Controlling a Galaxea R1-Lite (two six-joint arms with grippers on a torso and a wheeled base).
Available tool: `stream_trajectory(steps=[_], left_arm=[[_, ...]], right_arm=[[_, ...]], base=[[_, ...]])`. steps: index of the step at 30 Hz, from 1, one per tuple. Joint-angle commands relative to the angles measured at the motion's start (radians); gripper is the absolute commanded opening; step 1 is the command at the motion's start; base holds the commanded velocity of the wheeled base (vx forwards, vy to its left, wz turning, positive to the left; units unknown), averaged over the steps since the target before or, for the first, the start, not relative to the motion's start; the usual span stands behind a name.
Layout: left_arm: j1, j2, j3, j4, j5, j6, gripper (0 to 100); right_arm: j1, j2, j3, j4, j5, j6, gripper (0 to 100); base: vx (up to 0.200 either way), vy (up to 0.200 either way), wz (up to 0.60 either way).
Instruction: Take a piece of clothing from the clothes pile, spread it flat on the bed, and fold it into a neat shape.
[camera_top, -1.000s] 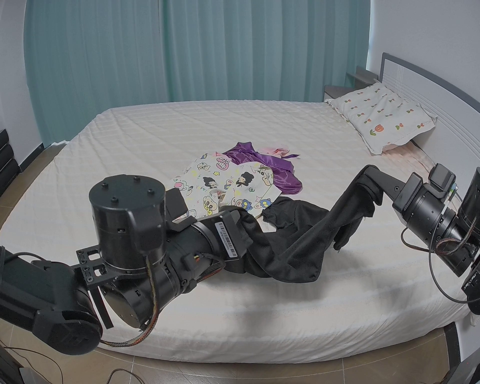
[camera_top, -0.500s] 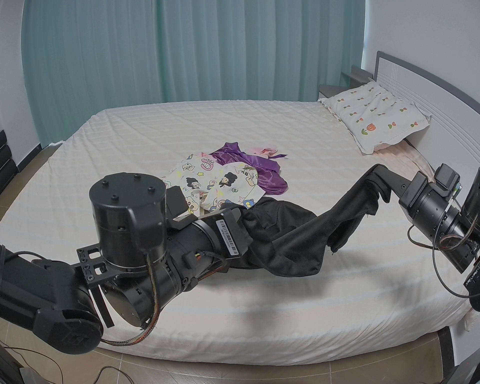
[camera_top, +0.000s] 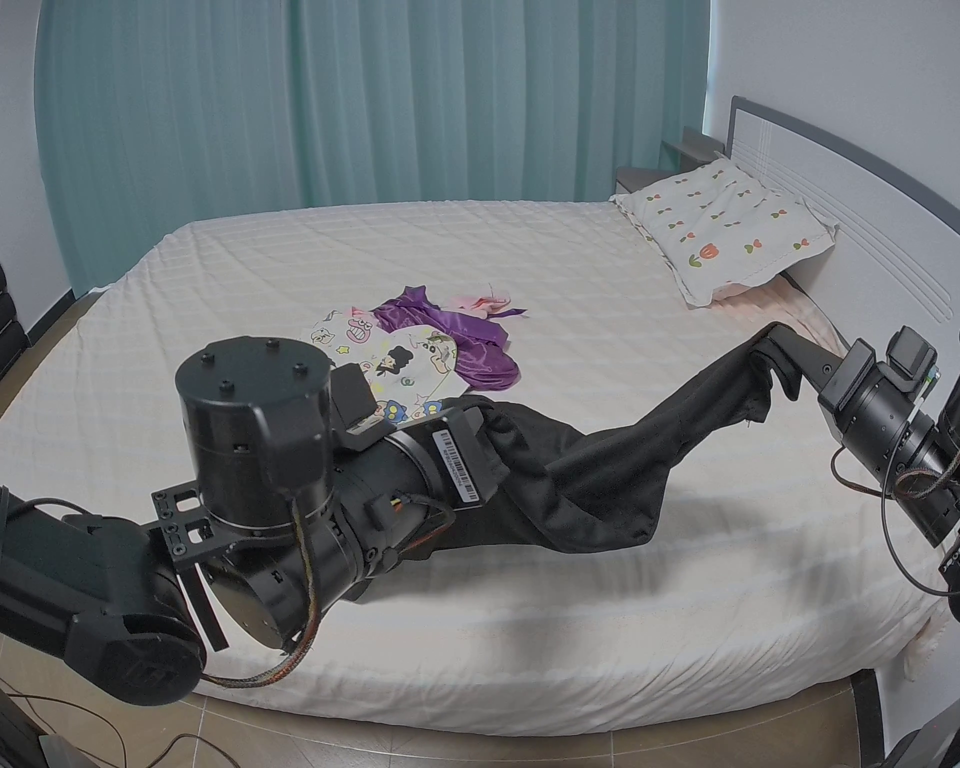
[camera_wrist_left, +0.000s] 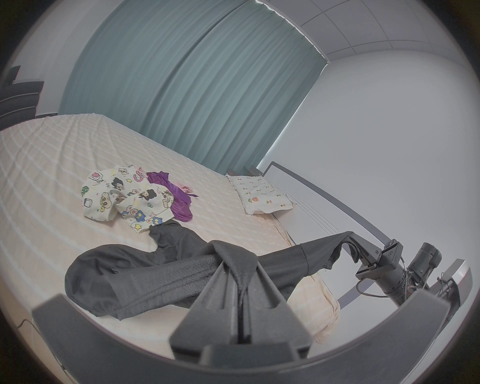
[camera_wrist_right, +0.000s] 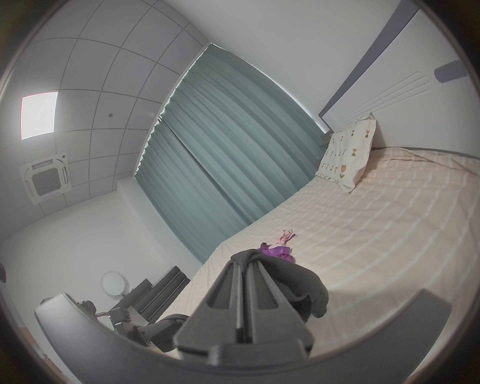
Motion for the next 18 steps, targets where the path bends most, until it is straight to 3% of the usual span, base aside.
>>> stream_trajectory(steps=[1,18], left_arm=[[0.000,-0.001,-0.001,0.000,0.000,-0.001,0],[0.009,-0.012,-0.007,0.000,0.000,0.001,0]], right_arm=[[-0.011,-0.009,0.004,-0.001,0.000,0.001,0],[-0.019,-0.053,0.027,-0.002,0.000,-0.001,0]], base=[[0.000,-0.200,0.00],[0.000,-0.200,0.00]])
